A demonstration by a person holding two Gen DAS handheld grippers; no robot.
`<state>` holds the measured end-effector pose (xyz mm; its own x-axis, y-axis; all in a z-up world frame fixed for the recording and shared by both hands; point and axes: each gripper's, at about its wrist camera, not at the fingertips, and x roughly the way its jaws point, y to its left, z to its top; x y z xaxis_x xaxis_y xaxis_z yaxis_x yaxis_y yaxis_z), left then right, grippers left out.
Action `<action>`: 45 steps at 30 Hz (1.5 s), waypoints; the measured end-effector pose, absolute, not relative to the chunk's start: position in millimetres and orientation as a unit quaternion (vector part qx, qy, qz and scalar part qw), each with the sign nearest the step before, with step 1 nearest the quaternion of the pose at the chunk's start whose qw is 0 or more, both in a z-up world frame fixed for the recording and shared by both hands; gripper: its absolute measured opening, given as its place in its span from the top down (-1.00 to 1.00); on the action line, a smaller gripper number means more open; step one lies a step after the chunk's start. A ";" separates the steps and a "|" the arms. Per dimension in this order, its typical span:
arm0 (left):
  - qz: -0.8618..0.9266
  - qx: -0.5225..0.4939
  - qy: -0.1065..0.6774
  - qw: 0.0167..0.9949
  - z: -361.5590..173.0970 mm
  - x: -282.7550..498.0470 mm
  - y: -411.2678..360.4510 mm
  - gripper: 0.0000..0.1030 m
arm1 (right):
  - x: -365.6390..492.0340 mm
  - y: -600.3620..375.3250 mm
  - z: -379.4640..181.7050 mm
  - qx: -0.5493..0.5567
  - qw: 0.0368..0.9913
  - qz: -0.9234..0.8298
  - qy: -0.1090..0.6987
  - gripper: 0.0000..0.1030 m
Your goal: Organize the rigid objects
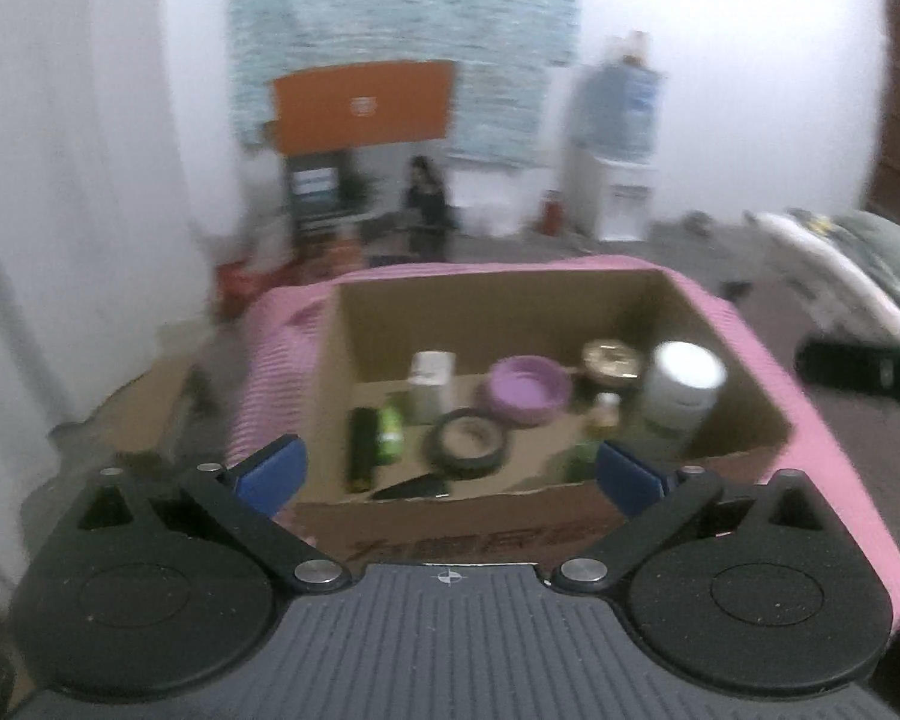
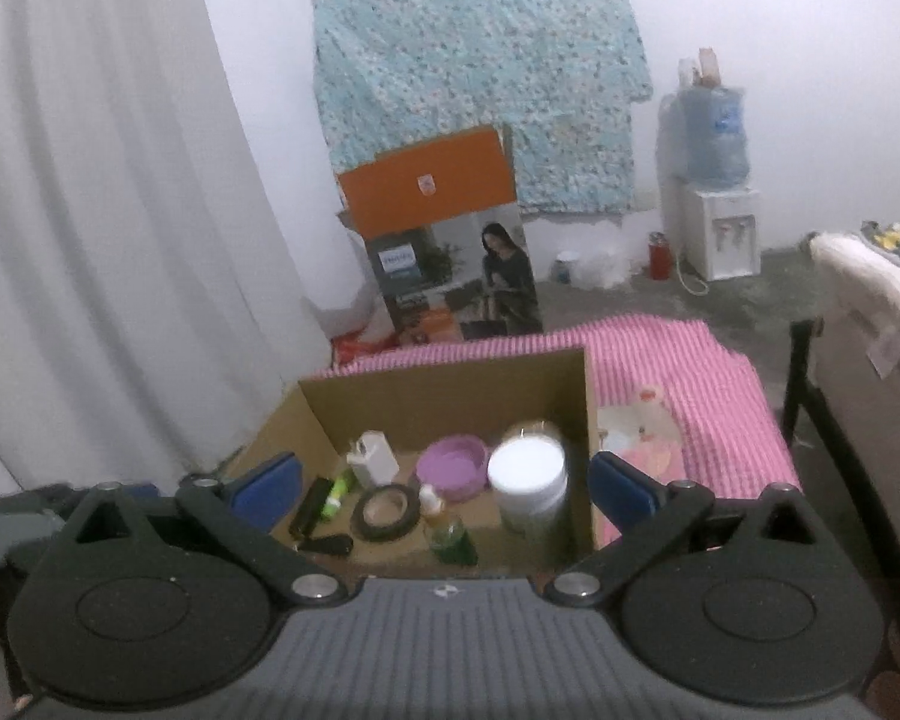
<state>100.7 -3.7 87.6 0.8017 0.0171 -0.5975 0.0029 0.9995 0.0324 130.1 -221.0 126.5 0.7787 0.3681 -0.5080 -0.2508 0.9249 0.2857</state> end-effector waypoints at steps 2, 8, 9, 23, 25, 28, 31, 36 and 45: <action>0.034 0.018 0.320 0.947 85.0 101.6 2.7 -1.00 | 130.3 -210.3 117.1 0.093 0.937 0.159 0.298 -1.00; 0.070 0.046 0.329 0.940 73.7 111.8 7.8 -1.00 | 142.3 -178.3 99.1 0.060 0.936 0.142 0.316 -1.00; 0.075 0.045 0.332 0.939 71.8 113.8 8.9 -1.00 | 144.0 -173.1 97.2 0.054 0.936 0.140 0.318 -1.00; 0.069 0.014 0.365 0.928 58.8 121.5 16.2 -1.00 | 153.9 -155.1 77.9 0.006 0.932 0.111 0.344 -1.00; 0.069 0.015 0.366 0.928 59.0 121.3 16.2 -1.00 | 154.5 -155.7 76.8 0.007 0.931 0.111 0.347 -1.00; 0.068 0.013 0.366 0.928 60.2 121.4 17.1 -1.00 | 156.7 -156.9 76.1 0.007 0.931 0.106 0.350 -1.00; 0.068 0.016 0.365 0.928 59.9 121.5 15.5 -1.00 | 158.1 -158.4 75.4 0.009 0.930 0.103 0.353 -1.00; 0.068 0.017 0.366 0.928 60.1 120.7 14.1 -1.00 | 158.0 -160.4 75.3 0.010 0.929 0.101 0.355 -1.00; 0.067 0.018 0.367 0.928 60.4 120.2 14.8 -0.99 | 153.7 -163.2 76.0 0.009 0.930 0.099 0.355 -1.00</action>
<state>120.2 14.8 60.4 0.7222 0.1369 -0.6780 -0.1110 0.9905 0.0817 153.7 -163.2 76.0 0.7282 0.1906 -0.6583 -0.1776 0.9802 0.0873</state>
